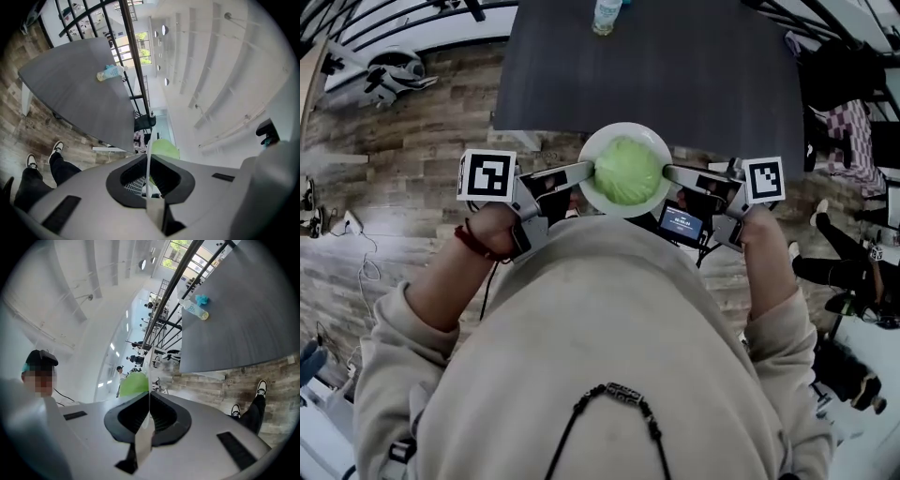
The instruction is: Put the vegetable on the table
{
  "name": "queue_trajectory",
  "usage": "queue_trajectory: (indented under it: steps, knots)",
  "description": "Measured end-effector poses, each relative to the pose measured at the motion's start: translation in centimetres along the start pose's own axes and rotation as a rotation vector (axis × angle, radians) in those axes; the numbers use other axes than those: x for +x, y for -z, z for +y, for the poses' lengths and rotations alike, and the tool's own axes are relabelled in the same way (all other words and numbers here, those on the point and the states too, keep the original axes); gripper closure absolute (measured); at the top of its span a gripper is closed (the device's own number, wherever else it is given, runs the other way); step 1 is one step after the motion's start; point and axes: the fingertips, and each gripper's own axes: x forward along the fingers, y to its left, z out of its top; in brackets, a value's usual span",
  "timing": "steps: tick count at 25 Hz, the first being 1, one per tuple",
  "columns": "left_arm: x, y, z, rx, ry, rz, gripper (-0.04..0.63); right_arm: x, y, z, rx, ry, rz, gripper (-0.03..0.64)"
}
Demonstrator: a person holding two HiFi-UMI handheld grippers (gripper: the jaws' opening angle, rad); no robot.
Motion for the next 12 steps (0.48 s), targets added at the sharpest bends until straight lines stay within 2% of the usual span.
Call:
queue_trajectory:
  steps: [5, 12]
  knots:
    - [-1.0, -1.9, 0.3, -0.027, -0.006, -0.040, 0.574, 1.5, -1.8, 0.1, -0.006, -0.014, 0.037, 0.592]
    - [1.2, -5.0, 0.2, -0.030, -0.009, -0.064, 0.574, 0.5, -5.5, -1.0, -0.005, -0.028, 0.046, 0.592]
